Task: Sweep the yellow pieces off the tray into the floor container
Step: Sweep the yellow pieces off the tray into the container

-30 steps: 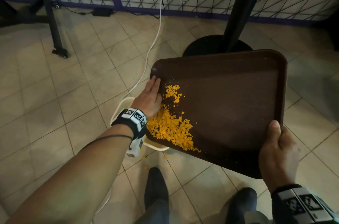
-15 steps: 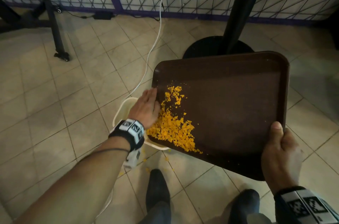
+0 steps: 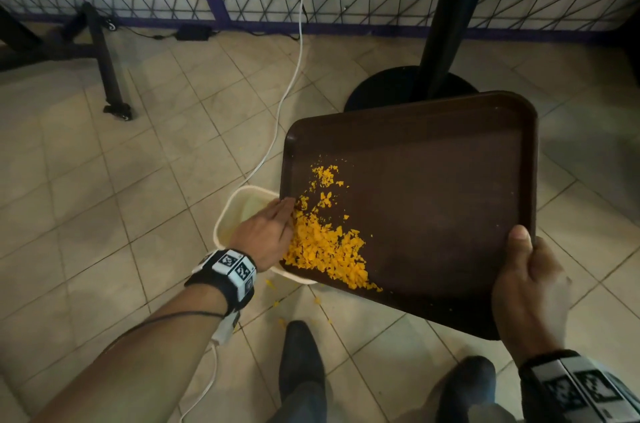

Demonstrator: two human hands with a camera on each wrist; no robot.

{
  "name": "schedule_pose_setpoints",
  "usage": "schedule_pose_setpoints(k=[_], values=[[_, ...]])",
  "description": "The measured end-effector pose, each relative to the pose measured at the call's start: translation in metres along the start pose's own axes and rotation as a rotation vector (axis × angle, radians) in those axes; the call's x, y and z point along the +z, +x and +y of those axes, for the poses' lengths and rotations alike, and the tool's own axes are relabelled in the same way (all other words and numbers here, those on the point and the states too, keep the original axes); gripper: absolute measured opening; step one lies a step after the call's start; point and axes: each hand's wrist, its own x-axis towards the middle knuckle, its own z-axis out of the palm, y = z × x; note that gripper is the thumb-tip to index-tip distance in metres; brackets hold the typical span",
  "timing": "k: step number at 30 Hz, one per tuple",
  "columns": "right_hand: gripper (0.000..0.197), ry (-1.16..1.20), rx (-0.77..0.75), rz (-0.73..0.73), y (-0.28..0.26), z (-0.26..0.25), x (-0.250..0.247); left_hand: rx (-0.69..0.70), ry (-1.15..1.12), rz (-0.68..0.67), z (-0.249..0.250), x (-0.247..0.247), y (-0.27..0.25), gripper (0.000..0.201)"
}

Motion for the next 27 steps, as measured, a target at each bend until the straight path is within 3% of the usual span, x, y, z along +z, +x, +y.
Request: schedule_pose_setpoints(k=[4, 8, 13, 16, 18, 21, 27], values=[[0.048, -0.015, 0.006, 0.002, 0.0, -0.001, -0.001, -0.009, 0.024, 0.068, 0.0, -0.023, 0.051, 0.059], [0.047, -0.006, 0.027, -0.015, 0.002, -0.003, -0.002, -0.018, 0.066, 0.014, -0.002, -0.039, 0.096, 0.061], [0.048, -0.011, 0.029, -0.016, 0.003, 0.0, -0.001, -0.045, -0.008, -0.085, -0.001, -0.003, 0.038, 0.059], [0.048, -0.013, 0.011, -0.008, 0.003, 0.002, -0.001, -0.03, -0.019, -0.076, 0.003, 0.011, -0.01, 0.054], [0.048, -0.025, 0.004, -0.003, 0.002, 0.003, -0.001, -0.044, -0.073, -0.01, 0.006, 0.007, -0.011, 0.053], [0.049, -0.02, 0.005, 0.0, 0.001, 0.002, 0.0, -0.056, -0.144, 0.105, 0.02, -0.015, 0.022, 0.055], [0.05, -0.02, -0.001, 0.002, 0.001, 0.0, 0.001, 0.059, -0.234, 0.156, 0.07, -0.04, 0.09, 0.066]])
